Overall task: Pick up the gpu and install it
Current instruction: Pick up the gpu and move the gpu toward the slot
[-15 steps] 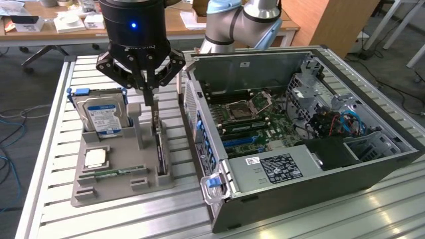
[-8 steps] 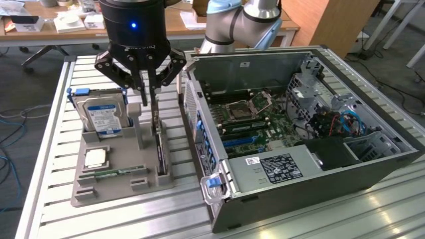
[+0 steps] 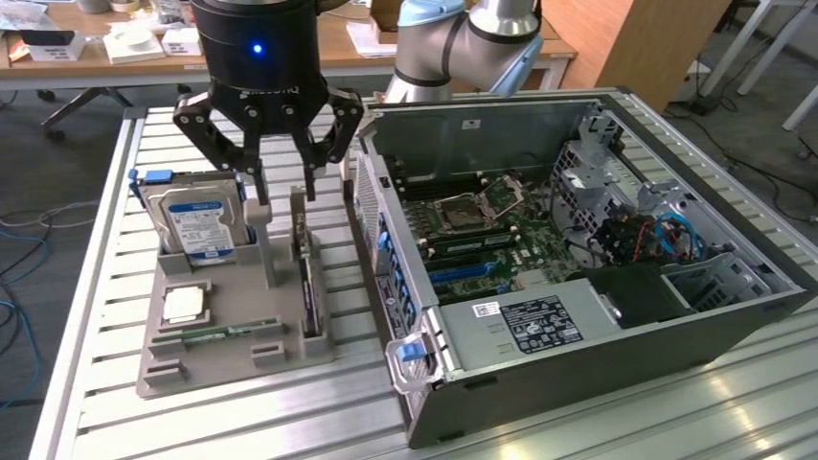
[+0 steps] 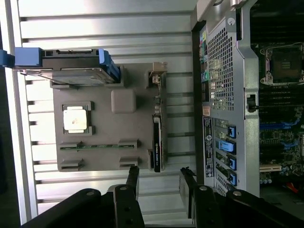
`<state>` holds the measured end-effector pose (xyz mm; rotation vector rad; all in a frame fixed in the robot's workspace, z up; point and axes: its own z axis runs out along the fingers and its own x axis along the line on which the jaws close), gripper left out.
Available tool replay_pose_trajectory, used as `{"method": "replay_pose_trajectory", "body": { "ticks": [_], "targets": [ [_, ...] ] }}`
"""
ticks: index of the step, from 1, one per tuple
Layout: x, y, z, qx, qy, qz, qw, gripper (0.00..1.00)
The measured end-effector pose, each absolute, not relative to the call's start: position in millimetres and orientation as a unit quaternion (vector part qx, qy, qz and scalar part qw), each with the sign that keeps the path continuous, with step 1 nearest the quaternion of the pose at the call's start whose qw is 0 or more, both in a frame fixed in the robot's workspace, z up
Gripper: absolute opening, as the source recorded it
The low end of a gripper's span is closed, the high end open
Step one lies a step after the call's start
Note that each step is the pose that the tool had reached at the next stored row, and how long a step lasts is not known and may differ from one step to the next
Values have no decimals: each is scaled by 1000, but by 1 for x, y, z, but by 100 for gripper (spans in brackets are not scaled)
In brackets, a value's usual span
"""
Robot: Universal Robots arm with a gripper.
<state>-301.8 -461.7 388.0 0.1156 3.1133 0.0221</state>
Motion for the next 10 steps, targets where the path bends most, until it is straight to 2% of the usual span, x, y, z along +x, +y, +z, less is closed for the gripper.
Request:
{"method": "replay_pose_trajectory", "body": {
  "ticks": [10],
  "targets": [
    [-302, -462, 375, 37, 999, 8, 13, 47]
  ]
}}
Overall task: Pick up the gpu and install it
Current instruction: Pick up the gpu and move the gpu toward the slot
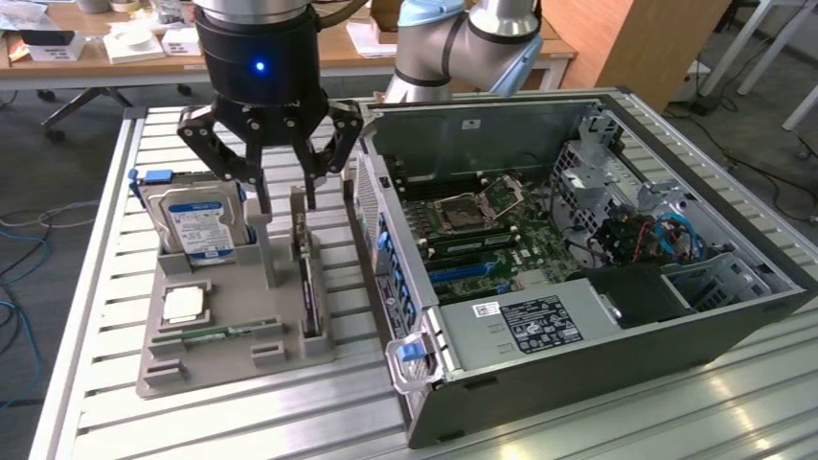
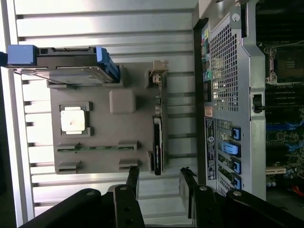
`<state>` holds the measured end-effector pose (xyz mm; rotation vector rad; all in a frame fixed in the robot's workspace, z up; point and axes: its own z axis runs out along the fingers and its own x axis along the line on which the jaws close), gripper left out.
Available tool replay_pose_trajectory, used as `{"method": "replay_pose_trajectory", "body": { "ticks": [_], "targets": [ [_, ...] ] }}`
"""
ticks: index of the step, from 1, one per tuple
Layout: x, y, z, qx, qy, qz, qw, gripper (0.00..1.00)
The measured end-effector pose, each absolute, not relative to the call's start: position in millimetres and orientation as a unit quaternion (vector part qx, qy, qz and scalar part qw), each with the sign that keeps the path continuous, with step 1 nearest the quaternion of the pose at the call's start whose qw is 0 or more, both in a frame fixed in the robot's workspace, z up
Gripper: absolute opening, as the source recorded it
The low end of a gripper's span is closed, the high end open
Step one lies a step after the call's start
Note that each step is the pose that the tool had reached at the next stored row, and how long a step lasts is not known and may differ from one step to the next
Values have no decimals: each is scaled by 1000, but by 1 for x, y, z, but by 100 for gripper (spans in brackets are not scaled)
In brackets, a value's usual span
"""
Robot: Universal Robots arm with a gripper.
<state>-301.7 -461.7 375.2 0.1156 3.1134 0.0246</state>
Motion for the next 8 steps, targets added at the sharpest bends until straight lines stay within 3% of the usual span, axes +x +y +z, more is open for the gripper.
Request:
{"method": "replay_pose_trajectory", "body": {
  "ticks": [8],
  "targets": [
    [-302, -462, 361, 37, 999, 8, 13, 47]
  ]
}}
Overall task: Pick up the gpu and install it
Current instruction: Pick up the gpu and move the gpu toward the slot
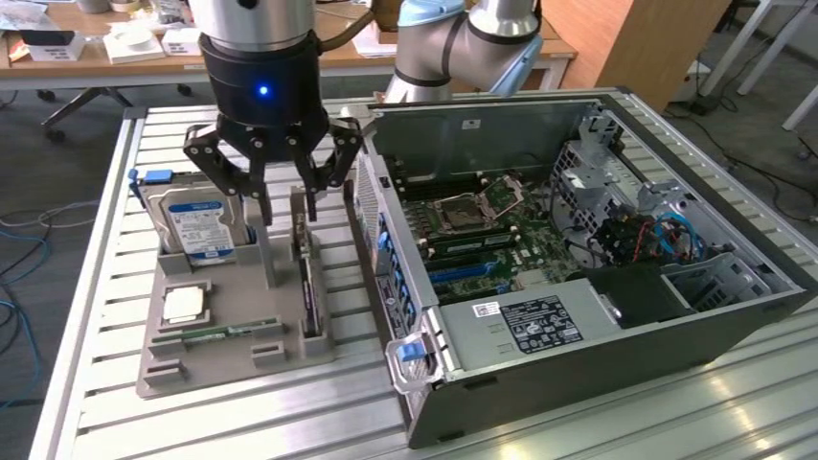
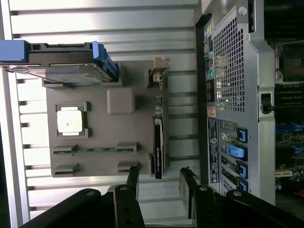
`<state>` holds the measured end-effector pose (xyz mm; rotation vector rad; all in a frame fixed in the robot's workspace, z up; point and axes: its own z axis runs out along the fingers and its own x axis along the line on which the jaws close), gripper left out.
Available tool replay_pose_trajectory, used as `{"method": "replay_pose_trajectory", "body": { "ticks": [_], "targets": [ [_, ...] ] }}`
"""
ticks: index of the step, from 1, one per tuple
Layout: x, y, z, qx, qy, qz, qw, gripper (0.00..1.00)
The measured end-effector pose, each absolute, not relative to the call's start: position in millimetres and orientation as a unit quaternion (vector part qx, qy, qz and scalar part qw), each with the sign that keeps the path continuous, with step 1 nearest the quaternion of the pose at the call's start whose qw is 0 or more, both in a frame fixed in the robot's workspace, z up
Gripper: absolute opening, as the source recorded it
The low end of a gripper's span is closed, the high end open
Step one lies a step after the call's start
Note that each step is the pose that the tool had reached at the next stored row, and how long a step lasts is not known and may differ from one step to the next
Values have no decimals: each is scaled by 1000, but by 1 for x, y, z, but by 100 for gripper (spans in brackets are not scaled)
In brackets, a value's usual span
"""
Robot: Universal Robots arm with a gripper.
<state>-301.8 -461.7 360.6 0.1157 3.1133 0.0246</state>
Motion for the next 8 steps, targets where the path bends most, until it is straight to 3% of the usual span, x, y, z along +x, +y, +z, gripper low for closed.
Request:
{"method": "replay_pose_trajectory", "body": {
  "ticks": [8],
  "targets": [
    [-302, -462, 346, 37, 999, 8, 13, 47]
  ]
}}
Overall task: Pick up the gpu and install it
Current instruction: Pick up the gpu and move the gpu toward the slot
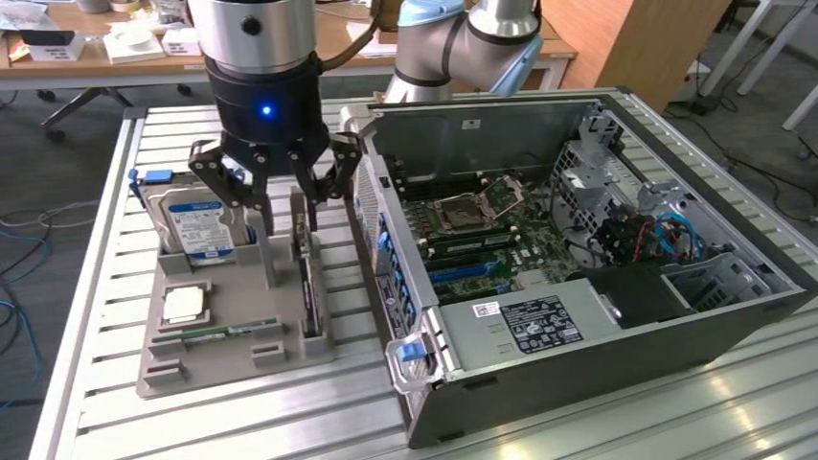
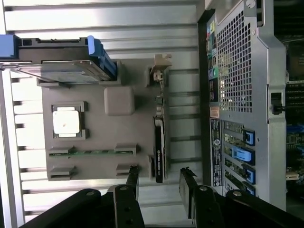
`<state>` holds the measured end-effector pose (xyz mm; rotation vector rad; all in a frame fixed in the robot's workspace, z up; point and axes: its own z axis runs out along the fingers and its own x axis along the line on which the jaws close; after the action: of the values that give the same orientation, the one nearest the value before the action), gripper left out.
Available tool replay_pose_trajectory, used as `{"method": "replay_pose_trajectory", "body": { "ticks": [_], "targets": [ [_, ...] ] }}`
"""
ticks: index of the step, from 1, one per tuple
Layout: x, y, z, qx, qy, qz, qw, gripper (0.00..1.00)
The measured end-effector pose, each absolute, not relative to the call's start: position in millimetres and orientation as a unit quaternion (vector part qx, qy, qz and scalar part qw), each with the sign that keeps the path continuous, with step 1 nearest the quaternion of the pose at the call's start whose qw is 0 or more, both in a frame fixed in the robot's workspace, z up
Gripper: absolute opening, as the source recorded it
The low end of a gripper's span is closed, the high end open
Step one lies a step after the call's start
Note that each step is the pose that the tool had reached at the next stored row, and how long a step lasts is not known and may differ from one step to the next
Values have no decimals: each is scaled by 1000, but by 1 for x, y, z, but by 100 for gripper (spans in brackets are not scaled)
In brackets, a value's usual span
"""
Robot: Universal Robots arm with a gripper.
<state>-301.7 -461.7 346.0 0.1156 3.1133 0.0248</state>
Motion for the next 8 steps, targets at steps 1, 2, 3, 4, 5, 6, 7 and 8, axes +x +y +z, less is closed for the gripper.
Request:
{"method": "replay_pose_trajectory", "body": {
  "ticks": [1, 2, 3, 4, 5, 6, 7, 8],
  "targets": [
    [-302, -462, 344, 37, 999, 8, 13, 47],
    [-302, -462, 342, 37, 999, 8, 13, 47],
    [-302, -462, 340, 37, 999, 8, 13, 47],
    [-302, -462, 339, 37, 999, 8, 13, 47],
    [-302, -462, 337, 37, 999, 8, 13, 47],
    [-302, -462, 335, 37, 999, 8, 13, 47],
    [-302, -462, 334, 37, 999, 8, 13, 47],
    [-302, -462, 332, 37, 999, 8, 13, 47]
  ]
}}
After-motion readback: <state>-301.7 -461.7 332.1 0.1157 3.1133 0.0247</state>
